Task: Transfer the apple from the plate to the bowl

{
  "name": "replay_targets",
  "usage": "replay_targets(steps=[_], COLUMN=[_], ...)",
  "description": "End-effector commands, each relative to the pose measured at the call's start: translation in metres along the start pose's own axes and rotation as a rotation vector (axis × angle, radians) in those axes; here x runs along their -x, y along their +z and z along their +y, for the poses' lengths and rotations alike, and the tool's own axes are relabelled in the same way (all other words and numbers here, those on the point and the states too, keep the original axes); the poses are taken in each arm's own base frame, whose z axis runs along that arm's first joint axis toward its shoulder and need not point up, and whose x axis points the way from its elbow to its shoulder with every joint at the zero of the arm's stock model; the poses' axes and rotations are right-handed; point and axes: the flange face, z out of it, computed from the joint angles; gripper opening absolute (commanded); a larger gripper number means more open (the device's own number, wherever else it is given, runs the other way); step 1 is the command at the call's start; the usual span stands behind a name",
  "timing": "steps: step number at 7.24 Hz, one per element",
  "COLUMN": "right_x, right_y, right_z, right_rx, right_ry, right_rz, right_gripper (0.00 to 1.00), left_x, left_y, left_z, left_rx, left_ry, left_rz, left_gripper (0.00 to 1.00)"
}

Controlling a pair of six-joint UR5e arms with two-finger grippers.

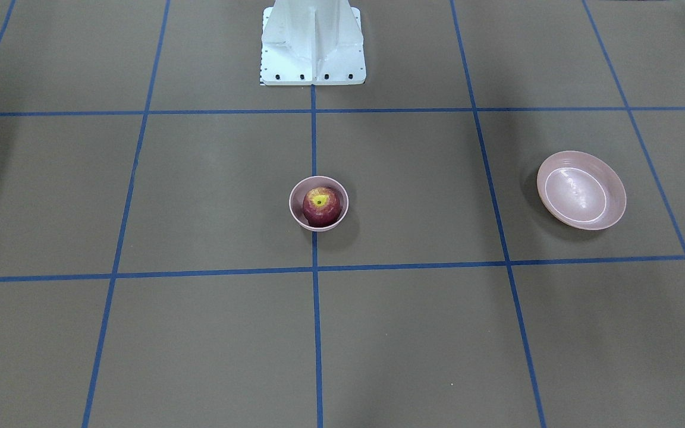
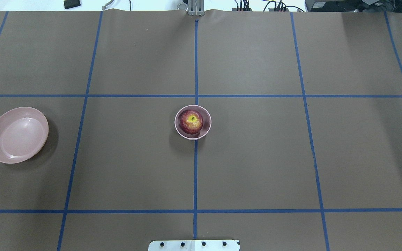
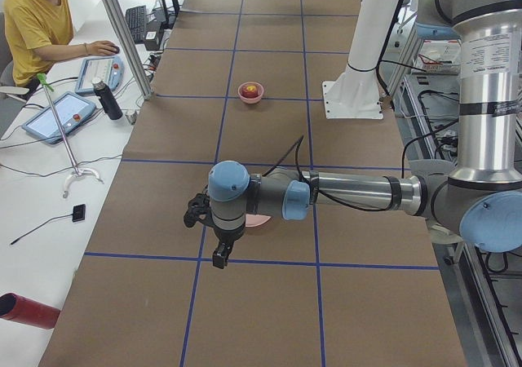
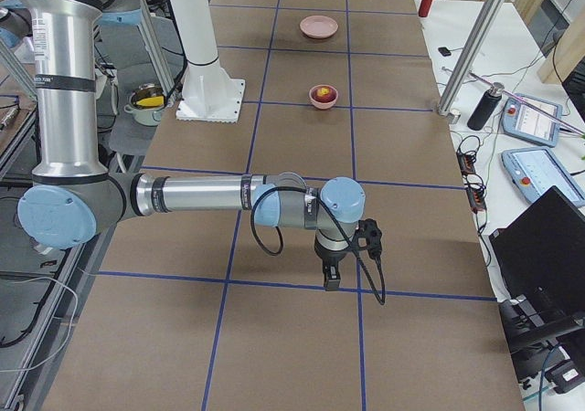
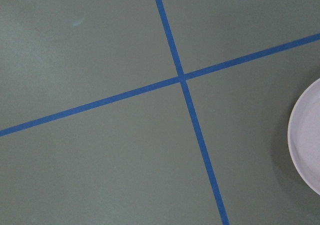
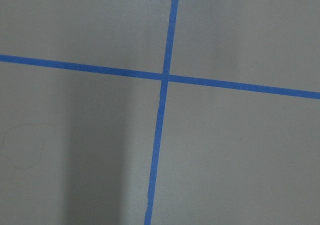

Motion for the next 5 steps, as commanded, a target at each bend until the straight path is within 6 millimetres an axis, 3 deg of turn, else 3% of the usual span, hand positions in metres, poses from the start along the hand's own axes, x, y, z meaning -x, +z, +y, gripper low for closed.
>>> replay_targets(steps=[1, 5], right_x=[-0.0001, -0.0001], right_y=[0.0002, 0.0002], right_z=[0.0002, 0.0002], right_rx=[0.0, 0.0], right_ry=[0.0, 0.0], right_rz=[0.0, 0.0], right_gripper=[1.0, 1.0], left_x=[0.0001, -0.0009], left_y=[0.0006, 0.0], left_z=[0.0009, 0.0005], left_rx=[0.001, -0.001], left_ry=[0.001, 0.0], left_rz=[0.0, 0.006], left_gripper=[0.98, 0.98])
